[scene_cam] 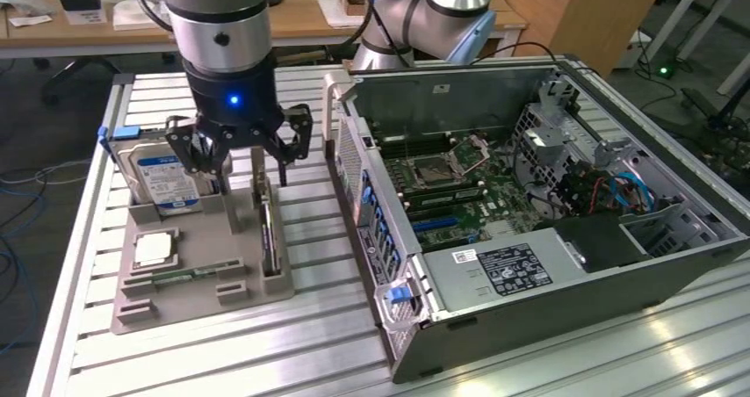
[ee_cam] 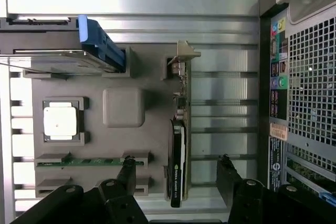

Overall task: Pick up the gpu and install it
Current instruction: 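Pick up the gpu and move the gpu toward the slot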

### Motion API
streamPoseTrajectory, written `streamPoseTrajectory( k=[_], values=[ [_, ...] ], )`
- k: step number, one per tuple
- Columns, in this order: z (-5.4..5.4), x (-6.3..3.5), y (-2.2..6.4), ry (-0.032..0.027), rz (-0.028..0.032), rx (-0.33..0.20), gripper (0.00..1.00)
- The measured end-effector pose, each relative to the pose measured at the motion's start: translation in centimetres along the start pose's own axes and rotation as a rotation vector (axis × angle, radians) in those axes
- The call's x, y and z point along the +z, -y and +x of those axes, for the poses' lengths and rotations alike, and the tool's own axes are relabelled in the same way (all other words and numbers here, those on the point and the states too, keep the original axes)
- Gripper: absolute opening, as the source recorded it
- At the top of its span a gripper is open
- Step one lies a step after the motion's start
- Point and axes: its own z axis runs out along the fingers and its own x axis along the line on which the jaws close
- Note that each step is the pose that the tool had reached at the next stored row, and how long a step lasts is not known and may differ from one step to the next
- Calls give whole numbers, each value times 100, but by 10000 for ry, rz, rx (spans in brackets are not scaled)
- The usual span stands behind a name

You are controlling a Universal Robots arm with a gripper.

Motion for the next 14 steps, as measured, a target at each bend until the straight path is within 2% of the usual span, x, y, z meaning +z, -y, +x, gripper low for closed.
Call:
streamPoseTrajectory(
  k=[3, 5, 6, 7, 8, 14],
  values=[
    [-25, 52, 4, -1, 1, 1, 72],
    [-39, 76, 12, -30, 12, 0, 72],
    [-43, 80, 12, -43, 46, 1, 72],
    [-47, 82, 13, -47, 116, 0, 72],
    [-50, 92, 14, -50, 158, -1, 72],
    [-55, 199, 22, -130, 161, -216, 72]
  ],
)
